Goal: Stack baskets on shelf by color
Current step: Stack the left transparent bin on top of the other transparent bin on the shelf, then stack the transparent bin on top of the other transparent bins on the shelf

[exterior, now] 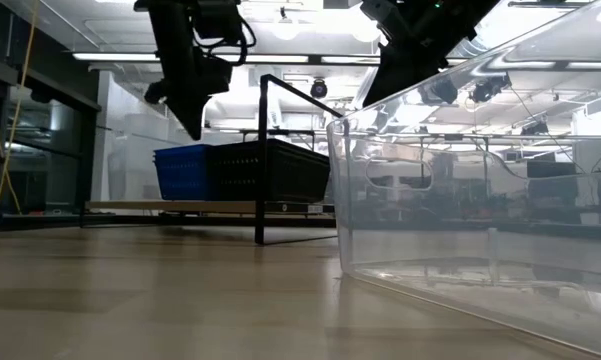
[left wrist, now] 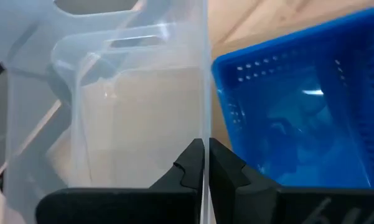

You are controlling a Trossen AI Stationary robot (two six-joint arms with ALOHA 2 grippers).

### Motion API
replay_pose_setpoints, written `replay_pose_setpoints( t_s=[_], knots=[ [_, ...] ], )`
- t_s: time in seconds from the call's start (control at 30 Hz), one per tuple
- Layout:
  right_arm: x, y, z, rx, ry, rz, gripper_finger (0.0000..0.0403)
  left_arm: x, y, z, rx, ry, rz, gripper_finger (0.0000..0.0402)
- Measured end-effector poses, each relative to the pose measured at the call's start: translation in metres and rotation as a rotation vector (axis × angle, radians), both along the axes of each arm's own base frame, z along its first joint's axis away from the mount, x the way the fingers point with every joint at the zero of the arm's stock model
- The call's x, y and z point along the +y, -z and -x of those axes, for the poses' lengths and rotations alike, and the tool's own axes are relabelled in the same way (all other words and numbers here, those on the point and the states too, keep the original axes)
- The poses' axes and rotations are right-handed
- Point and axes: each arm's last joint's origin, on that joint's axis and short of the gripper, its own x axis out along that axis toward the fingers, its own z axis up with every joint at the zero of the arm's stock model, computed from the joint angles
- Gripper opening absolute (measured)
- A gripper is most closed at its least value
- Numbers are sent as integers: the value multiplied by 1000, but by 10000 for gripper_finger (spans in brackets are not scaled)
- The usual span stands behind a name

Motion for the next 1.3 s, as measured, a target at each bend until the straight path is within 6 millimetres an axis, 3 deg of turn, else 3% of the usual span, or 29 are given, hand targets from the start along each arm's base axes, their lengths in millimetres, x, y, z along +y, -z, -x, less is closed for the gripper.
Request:
replay_pose_setpoints(
  t_s=[0.27,0.7,1.1,1.3],
  knots=[
    [0,0,0,-1,-3,-7,0,3,1,6,-47,-207,10,0],
    [0,0,0,-2,0,-9,0,4,0,5,-89,-267,-3,14],
    [0,0,0,-2,0,-9,0,6,-2,2,-113,-218,-11,110],
    [0,0,0,-1,8,8,0,4,-19,15,-207,-195,2,164]
  ],
)
